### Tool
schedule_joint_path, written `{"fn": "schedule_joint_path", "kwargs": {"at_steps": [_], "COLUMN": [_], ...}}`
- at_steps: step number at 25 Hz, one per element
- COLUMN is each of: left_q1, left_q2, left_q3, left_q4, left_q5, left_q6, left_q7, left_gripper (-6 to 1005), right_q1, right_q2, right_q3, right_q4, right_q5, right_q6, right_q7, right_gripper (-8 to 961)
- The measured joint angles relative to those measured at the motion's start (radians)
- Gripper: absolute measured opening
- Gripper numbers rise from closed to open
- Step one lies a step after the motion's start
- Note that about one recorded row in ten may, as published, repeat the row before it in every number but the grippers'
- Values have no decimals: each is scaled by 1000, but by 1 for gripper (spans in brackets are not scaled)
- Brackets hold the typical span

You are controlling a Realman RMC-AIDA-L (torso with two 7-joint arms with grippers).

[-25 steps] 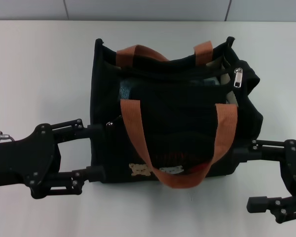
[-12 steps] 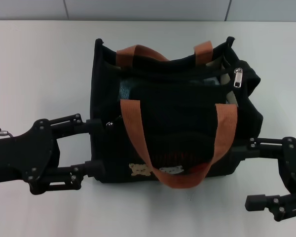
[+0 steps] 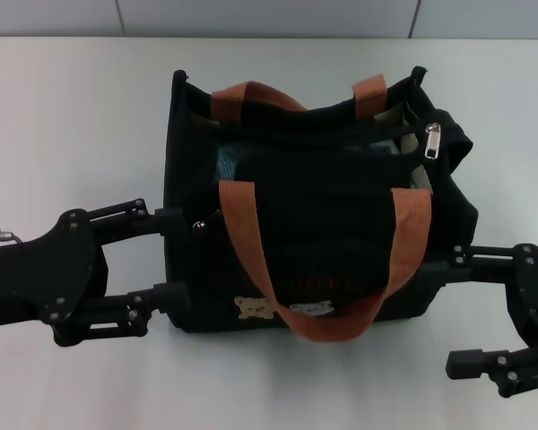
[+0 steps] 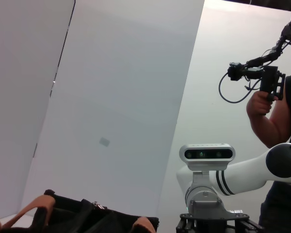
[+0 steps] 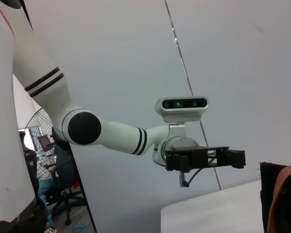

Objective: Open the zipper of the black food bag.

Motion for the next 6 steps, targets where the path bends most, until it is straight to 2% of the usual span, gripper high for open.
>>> {"fn": "schedule_joint_path", "kwargs": {"at_steps": [6], "left_q1": [-2], "left_q2": [-2], "left_q3": [0], "left_q4": [-1], "left_q5": [-1], "left_q6": [-1], "left_q7": [0], "left_gripper": [782], "right_q1": [4], "right_q2": [0], "right_q3": [0], "right_q4": [0], "right_q5": [-1], "right_q6": [0], "right_q7": [0], "right_gripper": [843]}}
